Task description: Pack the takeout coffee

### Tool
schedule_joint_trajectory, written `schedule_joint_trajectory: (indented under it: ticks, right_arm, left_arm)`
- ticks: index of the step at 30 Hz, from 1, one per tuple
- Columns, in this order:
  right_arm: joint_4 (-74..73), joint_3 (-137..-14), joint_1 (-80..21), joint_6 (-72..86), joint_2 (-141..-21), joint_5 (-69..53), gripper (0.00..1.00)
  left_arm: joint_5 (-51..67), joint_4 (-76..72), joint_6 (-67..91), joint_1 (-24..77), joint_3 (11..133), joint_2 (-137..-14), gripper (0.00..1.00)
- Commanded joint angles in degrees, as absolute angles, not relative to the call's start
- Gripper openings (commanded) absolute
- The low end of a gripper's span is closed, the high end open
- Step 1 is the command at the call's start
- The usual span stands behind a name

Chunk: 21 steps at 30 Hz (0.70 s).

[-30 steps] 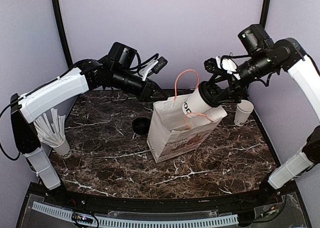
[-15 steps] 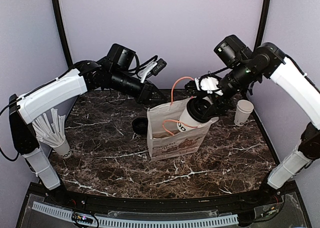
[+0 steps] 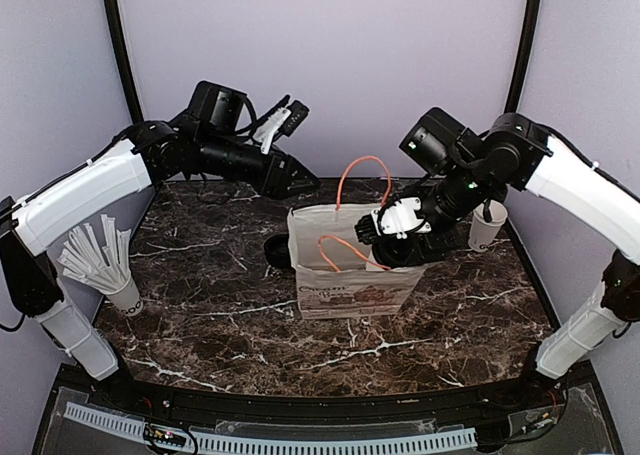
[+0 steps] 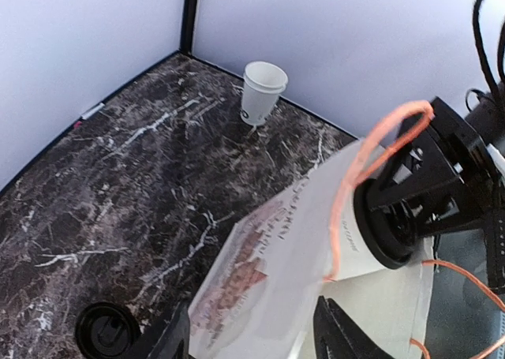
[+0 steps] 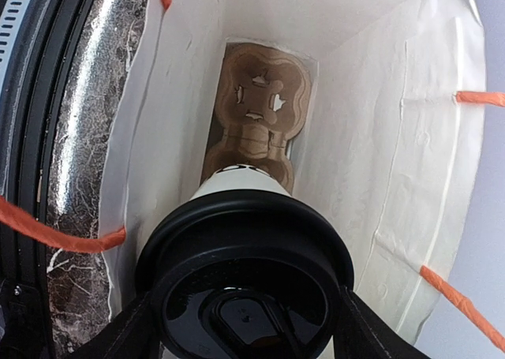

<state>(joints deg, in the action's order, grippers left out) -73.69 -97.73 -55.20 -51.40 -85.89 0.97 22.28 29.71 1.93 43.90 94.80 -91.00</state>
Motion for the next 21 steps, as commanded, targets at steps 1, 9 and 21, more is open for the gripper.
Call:
schedule_joint_trajectory:
  ticks: [1, 9, 21]
  right_arm:
    - [-72.96, -96.0, -57.52, -50.59, -81.53, 4.3, 0.59]
    - [-72.7, -87.36, -59.88, -49.0, -76.93, 5.6, 0.58]
    - [-70.62, -82.68, -61.93, -49.26, -71.97, 7.74, 0.58]
  left_arm:
    - [19.19, 23.45, 5.27, 40.47, 93.42, -90.35, 0.55]
    - [20.82, 14.39, 10.96, 39.02, 94.34, -102.81, 0.55]
    - [27.78, 6.84, 16.4, 42.21, 95.74, -113.99, 0.49]
